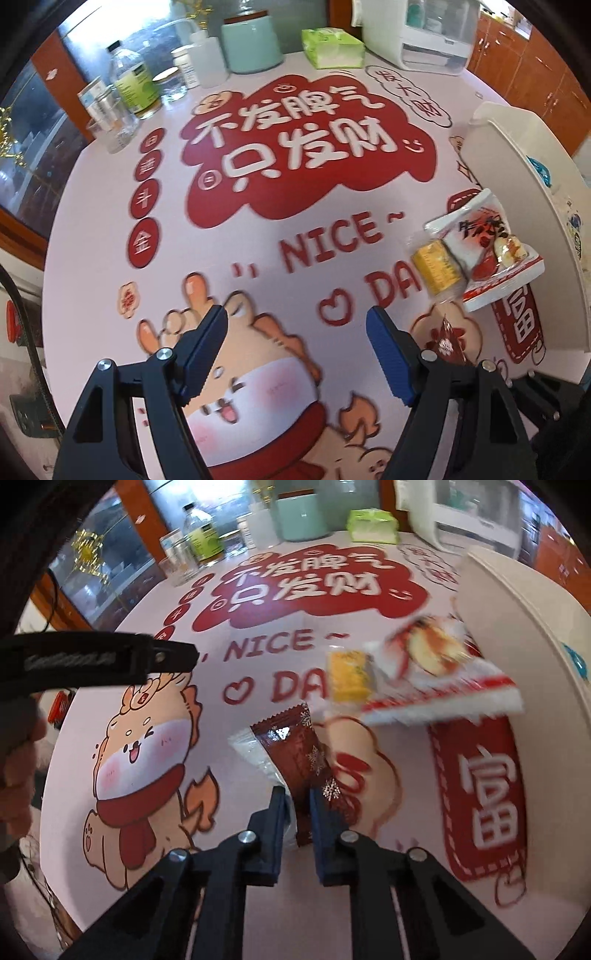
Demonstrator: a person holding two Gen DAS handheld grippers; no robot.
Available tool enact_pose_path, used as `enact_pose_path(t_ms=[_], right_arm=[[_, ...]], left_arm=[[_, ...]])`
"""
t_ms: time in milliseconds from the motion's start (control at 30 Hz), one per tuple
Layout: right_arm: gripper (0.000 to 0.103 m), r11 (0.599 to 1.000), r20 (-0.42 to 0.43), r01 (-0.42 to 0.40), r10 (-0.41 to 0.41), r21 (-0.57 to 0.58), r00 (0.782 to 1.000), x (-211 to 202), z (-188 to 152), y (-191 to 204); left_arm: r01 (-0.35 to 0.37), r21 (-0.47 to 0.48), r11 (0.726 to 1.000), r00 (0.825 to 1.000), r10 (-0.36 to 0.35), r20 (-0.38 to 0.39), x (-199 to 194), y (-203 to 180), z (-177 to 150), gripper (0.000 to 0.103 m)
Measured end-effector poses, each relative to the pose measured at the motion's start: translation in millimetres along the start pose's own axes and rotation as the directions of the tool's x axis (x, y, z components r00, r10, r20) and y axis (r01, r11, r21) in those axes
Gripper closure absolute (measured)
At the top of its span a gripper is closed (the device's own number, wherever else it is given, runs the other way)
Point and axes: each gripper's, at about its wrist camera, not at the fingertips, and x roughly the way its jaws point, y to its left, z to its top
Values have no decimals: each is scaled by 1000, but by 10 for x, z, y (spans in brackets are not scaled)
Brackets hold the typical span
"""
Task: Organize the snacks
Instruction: 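Grasp the dark red snack bag with the right tool while the left tool grasps the small yellow-wrapped cake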
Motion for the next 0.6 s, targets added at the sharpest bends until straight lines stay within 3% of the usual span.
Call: enact_pose_path(t_ms=[600], right_arm=[[98, 993, 50, -6, -1, 121, 999, -383, -278, -507]], left_arm=[[98, -74, 992, 989, -105, -107, 541, -759, 371, 27]])
